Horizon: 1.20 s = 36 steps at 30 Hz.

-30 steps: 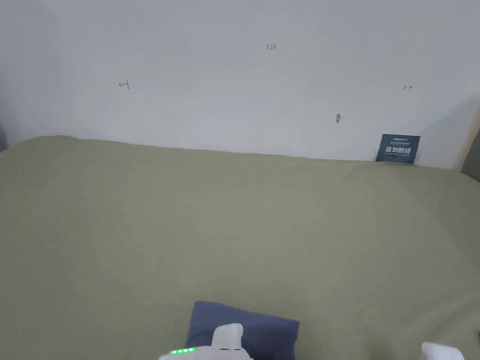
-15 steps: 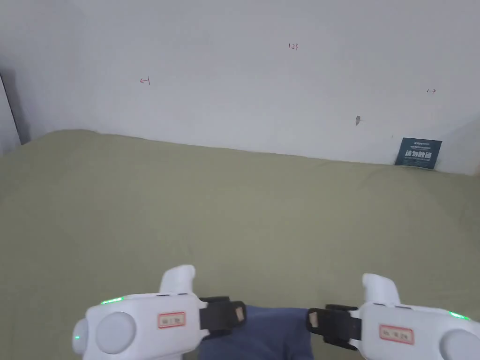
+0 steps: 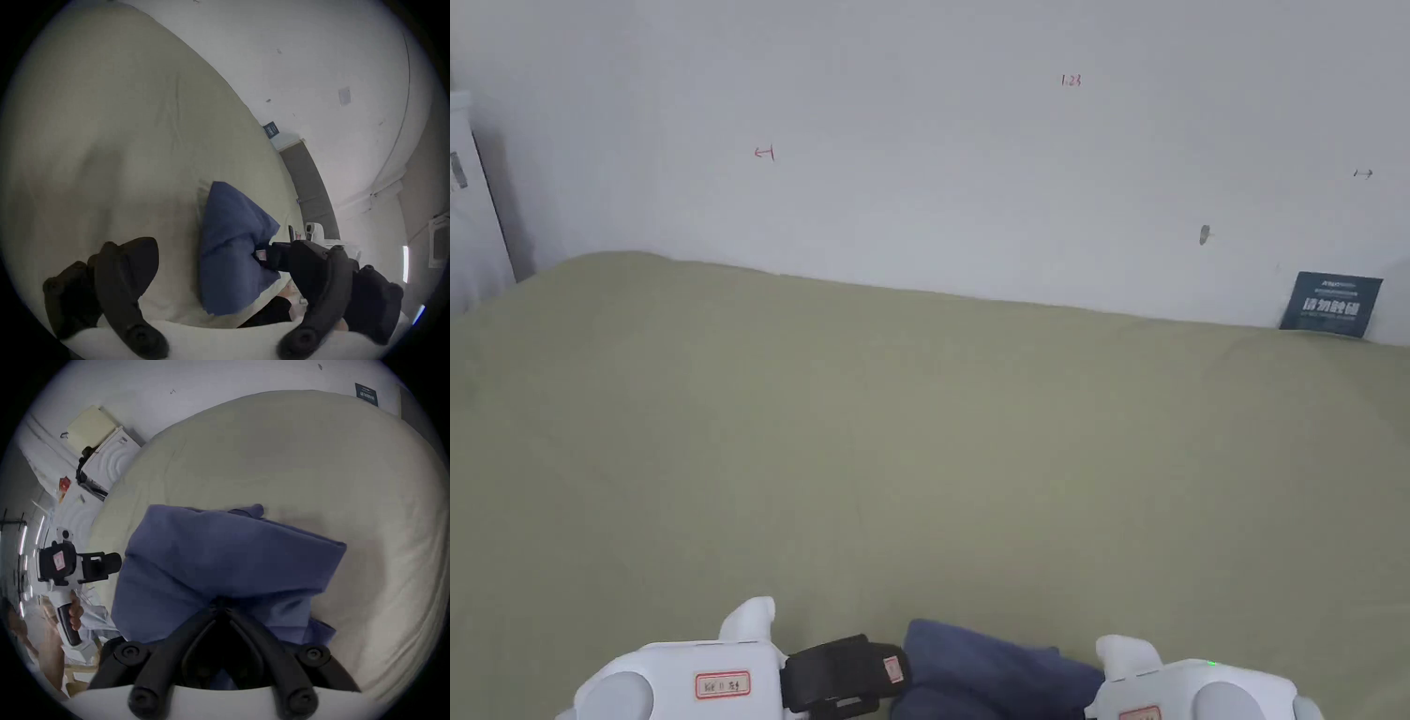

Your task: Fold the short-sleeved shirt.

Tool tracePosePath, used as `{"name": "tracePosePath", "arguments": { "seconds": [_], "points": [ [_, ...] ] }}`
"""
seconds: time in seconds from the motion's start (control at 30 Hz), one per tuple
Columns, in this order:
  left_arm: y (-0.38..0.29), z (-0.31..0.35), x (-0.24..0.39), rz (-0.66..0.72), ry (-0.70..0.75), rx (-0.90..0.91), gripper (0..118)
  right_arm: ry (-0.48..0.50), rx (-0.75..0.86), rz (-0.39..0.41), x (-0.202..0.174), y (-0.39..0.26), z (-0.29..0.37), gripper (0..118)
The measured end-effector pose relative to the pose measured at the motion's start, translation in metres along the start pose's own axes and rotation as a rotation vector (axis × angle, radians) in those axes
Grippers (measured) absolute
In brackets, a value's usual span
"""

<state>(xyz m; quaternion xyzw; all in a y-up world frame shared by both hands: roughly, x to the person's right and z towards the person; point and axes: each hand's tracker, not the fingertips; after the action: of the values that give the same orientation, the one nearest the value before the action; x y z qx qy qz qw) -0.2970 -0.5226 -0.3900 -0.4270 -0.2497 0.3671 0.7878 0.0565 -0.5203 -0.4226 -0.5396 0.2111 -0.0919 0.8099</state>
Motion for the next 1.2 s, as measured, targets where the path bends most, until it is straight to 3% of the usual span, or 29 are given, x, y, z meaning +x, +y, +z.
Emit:
{"name": "tracePosePath", "arguments": {
  "seconds": [0.17, 0.2, 0.27, 0.3, 0.33, 0.37, 0.4, 0.47, 0.57, 0.73, 0.87, 0.97, 1.07, 1.2],
  "points": [
    [-0.008, -0.037, -0.011, 0.070, -0.054, -0.141, 112, -0.018, 0.022, 0.017, -0.004, -0.005, 0.000, 0],
    [-0.013, -0.047, -0.014, 0.054, -0.061, -0.171, 111, -0.009, 0.028, 0.006, -0.002, -0.006, 0.000, 0],
    [-0.025, -0.046, -0.010, -0.105, -0.156, -0.106, 102, 0.001, 0.037, -0.005, 0.000, -0.008, 0.001, 0],
    [-0.026, -0.052, -0.004, -0.153, -0.140, -0.111, 85, 0.003, 0.042, -0.001, -0.001, -0.010, 0.001, 0],
    [-0.027, -0.057, -0.002, -0.127, -0.061, -0.132, 38, 0.001, 0.050, 0.007, -0.002, -0.011, 0.002, 0],
    [-0.026, -0.057, 0.000, -0.109, 0.001, -0.107, 29, -0.005, 0.060, 0.021, -0.002, -0.013, 0.001, 0],
    [-0.024, -0.059, -0.002, -0.054, 0.053, -0.106, 29, -0.008, 0.069, 0.027, -0.002, -0.014, 0.002, 0],
    [-0.023, -0.056, -0.010, 0.036, -0.049, -0.119, 29, -0.005, 0.081, 0.019, -0.004, -0.015, 0.004, 0],
    [-0.020, -0.046, 0.001, -0.080, 0.001, -0.113, 29, -0.030, 0.132, 0.042, -0.014, -0.019, 0.011, 0],
    [-0.001, -0.020, 0.007, -0.099, 0.000, -0.074, 29, -0.190, 0.340, 0.160, -0.058, -0.023, 0.026, 0],
    [0.035, 0.021, -0.004, -0.159, 0.073, -0.047, 29, -0.324, 0.565, 0.245, -0.115, -0.017, 0.026, 0],
    [0.065, 0.062, -0.015, -0.216, 0.177, -0.024, 29, -0.396, 0.661, 0.235, -0.165, -0.004, 0.012, 0],
    [0.105, 0.111, -0.049, -0.220, 0.248, 0.014, 29, -0.371, 0.730, 0.174, -0.217, 0.010, -0.011, 0],
    [0.150, 0.185, -0.072, -0.249, 0.396, 0.004, 29, -0.363, 0.776, 0.155, -0.295, 0.015, -0.042, 0]
  ]
}}
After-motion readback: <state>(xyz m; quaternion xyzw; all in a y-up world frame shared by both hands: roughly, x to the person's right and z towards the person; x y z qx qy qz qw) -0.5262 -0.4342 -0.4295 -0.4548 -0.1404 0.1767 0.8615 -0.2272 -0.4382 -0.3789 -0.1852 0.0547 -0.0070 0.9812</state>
